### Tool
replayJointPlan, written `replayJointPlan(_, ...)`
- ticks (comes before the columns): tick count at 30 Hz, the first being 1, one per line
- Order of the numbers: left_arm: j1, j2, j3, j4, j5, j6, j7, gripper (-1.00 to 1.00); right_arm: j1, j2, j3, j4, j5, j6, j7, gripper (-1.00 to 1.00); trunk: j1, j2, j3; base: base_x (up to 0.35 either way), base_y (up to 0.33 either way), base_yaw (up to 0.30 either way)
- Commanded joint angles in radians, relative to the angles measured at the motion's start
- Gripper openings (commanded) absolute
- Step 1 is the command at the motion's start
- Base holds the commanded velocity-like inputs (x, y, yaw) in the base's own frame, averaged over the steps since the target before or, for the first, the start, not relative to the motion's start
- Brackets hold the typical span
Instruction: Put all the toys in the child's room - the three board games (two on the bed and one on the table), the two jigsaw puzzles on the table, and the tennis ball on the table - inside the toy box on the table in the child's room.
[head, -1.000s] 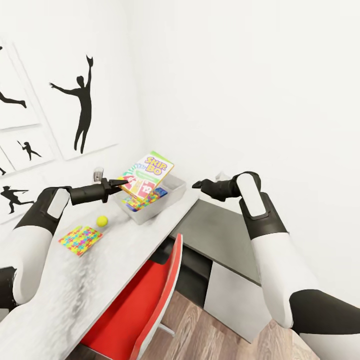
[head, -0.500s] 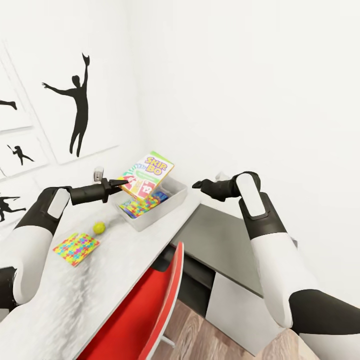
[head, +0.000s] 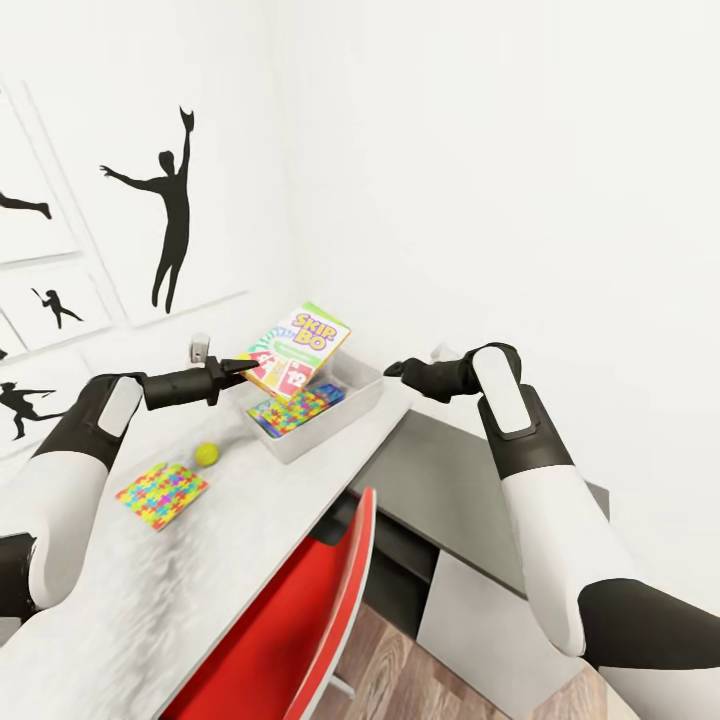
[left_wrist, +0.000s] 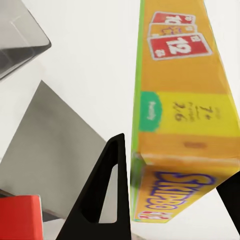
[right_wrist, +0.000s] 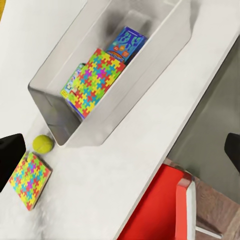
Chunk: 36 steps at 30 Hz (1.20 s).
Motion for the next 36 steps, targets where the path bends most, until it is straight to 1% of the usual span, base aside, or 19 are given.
replayJointPlan(1, -0.001, -0.001, 0.003, 0.000, -0.006, 0.003, -0.007, -1.00, -0.001, 0.000, 0.000, -0.001, -0.010, 0.001, -0.010, 1.00, 0.001, -0.002, -0.002, 0.058, -0.079, 0.000)
replayJointPlan(11, -0.001, -0.002, 0.002, 0.000, -0.006, 0.003, -0.007, -1.00, -0.001, 0.000, 0.001, -0.002, -0.009, 0.001, -0.009, 1.00, 0.001, -0.002, -0.002, 0.104, -0.153, 0.011)
replayJointPlan(15, -0.001, -0.002, 0.002, 0.000, -0.005, 0.003, -0.007, -1.00, -0.001, 0.000, 0.001, -0.001, -0.009, 0.002, -0.008, 1.00, 0.001, -0.002, -0.002, 0.086, -0.154, 0.110)
replayJointPlan(20, -0.001, -0.002, 0.002, 0.000, -0.005, 0.003, -0.007, -1.00, -0.001, 0.000, 0.000, -0.001, -0.009, 0.002, -0.007, 1.00, 0.001, -0.002, -0.002, 0.020, -0.037, 0.165)
replayJointPlan(26, -0.001, -0.008, 0.002, 0.000, -0.006, 0.003, -0.007, -1.00, -0.001, -0.001, 0.000, -0.002, -0.009, 0.002, -0.006, 1.00, 0.001, -0.002, -0.002, 0.003, -0.125, 0.044)
replayJointPlan(31, -0.001, -0.009, 0.002, -0.004, -0.006, 0.003, -0.007, -1.00, -0.001, -0.001, 0.000, -0.001, -0.009, 0.001, -0.006, 1.00, 0.001, -0.002, -0.002, 0.008, -0.031, 0.004)
replayJointPlan(36, -0.001, -0.020, 0.002, -0.011, -0.006, 0.003, -0.007, -1.00, -0.001, -0.002, 0.000, -0.001, -0.009, 0.001, -0.005, 1.00, 0.001, -0.002, -0.002, 0.102, -0.091, 0.001)
